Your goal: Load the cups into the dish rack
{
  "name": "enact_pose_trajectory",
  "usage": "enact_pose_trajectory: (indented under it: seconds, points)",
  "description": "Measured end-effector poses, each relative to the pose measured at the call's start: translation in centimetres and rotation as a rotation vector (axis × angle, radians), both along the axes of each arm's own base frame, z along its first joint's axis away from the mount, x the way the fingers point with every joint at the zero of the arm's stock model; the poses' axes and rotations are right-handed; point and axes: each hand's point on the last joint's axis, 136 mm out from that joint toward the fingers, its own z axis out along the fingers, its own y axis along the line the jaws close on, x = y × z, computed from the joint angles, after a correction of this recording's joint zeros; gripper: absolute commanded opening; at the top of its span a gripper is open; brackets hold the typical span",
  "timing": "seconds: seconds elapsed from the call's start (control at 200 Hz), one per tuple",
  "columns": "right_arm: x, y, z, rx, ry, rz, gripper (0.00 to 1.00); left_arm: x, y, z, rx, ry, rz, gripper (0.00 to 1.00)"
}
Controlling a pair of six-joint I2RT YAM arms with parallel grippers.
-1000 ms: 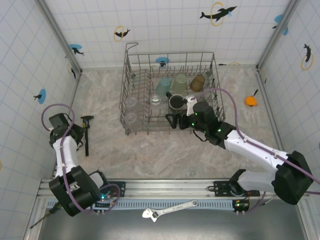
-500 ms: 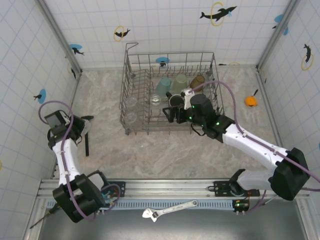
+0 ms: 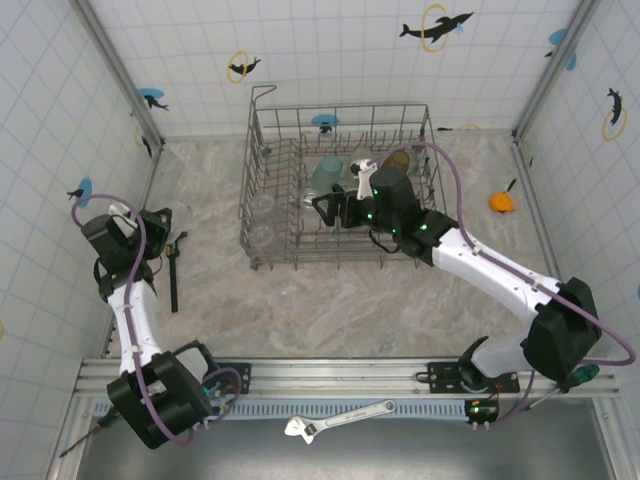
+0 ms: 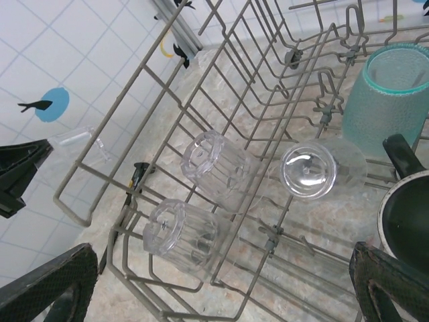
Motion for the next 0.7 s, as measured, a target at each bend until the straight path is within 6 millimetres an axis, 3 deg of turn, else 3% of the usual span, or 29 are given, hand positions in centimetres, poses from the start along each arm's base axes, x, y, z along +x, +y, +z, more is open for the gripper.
enact_pose_trajectory:
  seconds: [0.255,0.445,0.701]
  points:
    - [2.9,-1.9,-2.2,0.002,0.071,-0.043,1.0,1.8,-2.7,2.5,-0.005,-0.123,-0.092,0.0]
    - [3.2,-1.0,-3.4,0.017,0.113,-0.014,1.0,2.7,-5.5,4.7,0.006,-0.22,-0.173,0.0]
    - [3.4,-0.7,-3.1,0.068,0.137,0.009,1.0,3.2,-8.5,6.6,0.001,-0.307,-0.259,0.0]
